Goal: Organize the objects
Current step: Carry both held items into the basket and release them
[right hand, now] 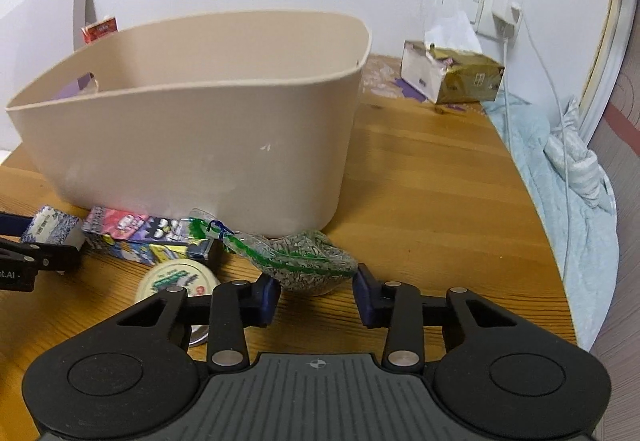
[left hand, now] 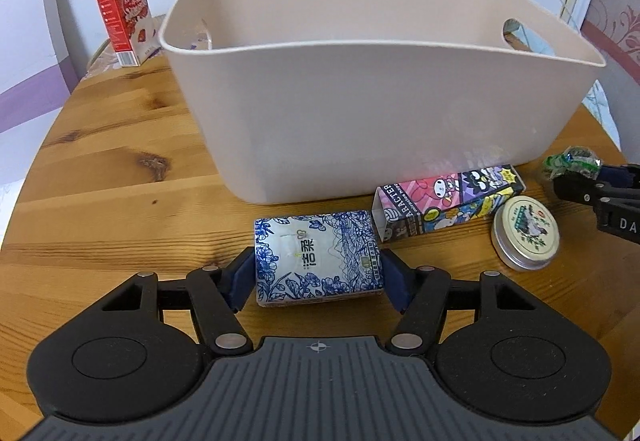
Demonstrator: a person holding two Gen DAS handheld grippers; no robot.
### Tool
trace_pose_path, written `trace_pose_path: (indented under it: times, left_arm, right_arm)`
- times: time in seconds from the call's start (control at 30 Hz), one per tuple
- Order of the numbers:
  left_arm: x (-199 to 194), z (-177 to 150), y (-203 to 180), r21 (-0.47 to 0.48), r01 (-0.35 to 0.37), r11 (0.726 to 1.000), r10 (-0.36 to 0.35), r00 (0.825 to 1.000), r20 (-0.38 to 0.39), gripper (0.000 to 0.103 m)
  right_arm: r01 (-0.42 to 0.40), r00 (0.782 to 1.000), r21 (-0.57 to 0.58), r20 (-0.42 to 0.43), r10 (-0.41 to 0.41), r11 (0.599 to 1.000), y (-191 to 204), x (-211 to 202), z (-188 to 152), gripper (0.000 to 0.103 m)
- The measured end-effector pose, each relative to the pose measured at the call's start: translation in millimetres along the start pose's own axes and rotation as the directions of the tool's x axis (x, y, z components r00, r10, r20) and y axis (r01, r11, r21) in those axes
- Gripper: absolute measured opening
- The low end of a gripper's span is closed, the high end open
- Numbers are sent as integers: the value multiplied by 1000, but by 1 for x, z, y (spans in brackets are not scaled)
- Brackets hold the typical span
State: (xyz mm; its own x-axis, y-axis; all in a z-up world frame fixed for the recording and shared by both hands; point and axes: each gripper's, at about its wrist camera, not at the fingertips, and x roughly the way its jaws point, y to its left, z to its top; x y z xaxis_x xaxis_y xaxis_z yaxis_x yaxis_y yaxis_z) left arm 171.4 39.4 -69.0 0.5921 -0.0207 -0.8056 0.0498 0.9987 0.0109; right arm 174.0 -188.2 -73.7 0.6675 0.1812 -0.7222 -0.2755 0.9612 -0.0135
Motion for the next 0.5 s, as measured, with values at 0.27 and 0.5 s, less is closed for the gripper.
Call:
trace_pose_path:
  times: [0.27, 0.5]
  left_arm:
    - [-43, -4, 2, 3, 4, 1000, -4, 997, 74, 66]
    - [-86, 7, 6, -6, 2, 1000, -1, 983, 184, 66]
  right_arm:
    - [-8, 996, 4, 93, 8, 1000, 4, -44, 2, 36]
    - [-10, 983, -18, 183, 13, 1000, 3, -82, 16, 36]
